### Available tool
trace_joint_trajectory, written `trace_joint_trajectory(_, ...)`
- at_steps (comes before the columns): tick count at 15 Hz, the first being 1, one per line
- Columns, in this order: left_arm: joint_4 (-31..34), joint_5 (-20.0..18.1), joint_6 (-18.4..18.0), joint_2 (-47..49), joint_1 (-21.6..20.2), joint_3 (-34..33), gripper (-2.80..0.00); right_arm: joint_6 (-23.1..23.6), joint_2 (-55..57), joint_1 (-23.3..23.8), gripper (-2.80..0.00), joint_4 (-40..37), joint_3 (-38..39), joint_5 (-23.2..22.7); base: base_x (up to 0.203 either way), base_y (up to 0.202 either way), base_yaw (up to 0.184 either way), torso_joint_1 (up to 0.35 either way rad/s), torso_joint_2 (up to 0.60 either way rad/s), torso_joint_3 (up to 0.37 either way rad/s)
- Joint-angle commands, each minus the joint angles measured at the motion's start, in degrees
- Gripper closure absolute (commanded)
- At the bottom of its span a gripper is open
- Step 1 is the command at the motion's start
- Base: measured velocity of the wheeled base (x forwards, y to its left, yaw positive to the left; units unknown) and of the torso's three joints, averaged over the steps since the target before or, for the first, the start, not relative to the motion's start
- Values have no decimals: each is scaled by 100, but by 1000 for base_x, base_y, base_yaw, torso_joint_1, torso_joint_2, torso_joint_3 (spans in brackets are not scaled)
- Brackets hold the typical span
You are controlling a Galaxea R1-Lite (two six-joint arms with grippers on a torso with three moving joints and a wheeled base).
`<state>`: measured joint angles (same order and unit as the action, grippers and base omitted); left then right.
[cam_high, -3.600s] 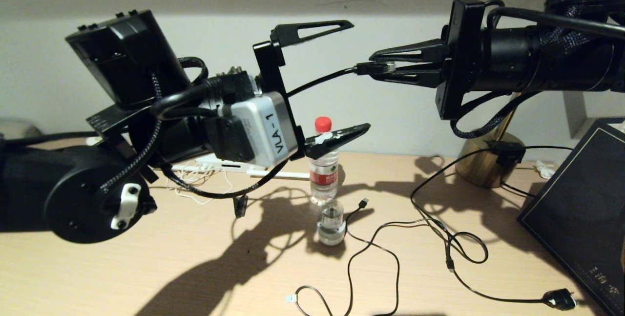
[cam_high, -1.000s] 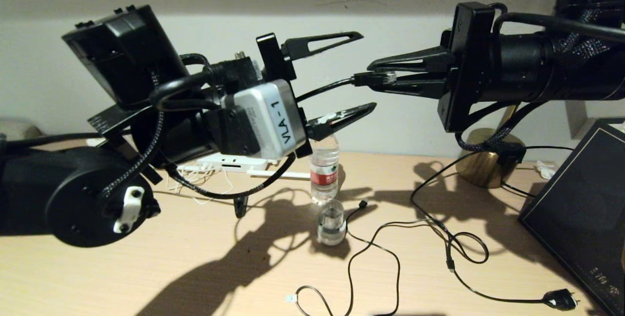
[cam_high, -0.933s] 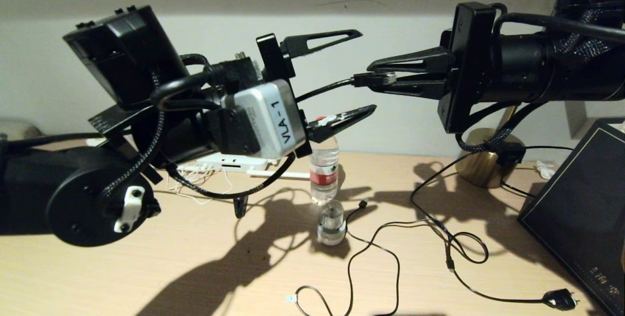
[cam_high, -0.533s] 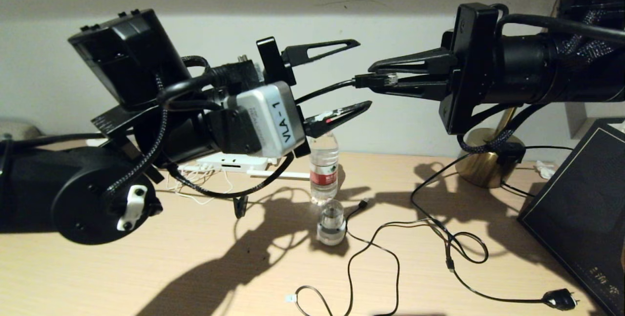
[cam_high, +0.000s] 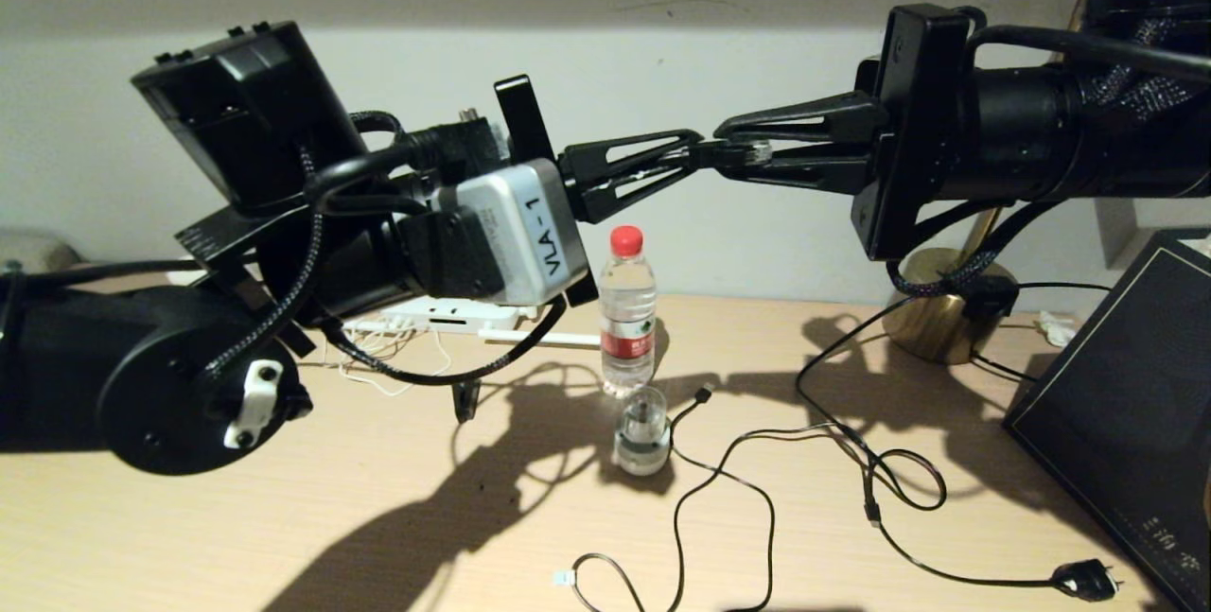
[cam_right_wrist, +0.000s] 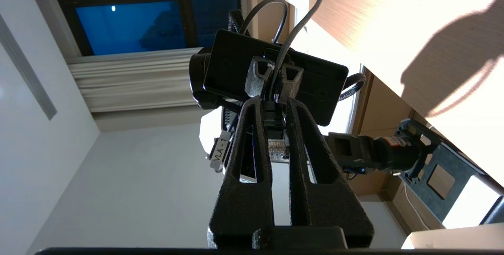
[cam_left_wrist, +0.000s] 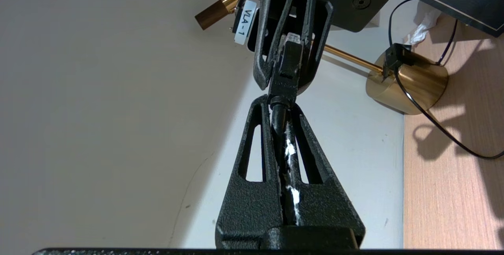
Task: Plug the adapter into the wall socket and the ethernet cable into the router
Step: Hand it to the other hand
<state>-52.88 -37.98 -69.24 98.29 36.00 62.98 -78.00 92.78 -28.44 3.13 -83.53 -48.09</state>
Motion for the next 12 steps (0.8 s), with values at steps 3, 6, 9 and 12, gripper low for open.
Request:
trace_joint_trajectory(3,-29,-29,-37,-38,4,-23,0,-31,21,-4,0,3,-5,-7,0,0,0,0,0,0)
trace_joint_trajectory(6,-29,-26,-45,-49,30,-93,0,-23,29,-4,0,3,4,-7,0,0,0,0,0,0)
trace_joint_trajectory(9,-29,-26,-45,-73,39,-137,0,-17,29,-4,0,3,4,-11,0,0,0,0,0,0)
trace_joint_trajectory(12,-29,-26,-45,-56,47,-143,0,291,8,-16,-280,3,107,-16,0,0,0,0,0,0)
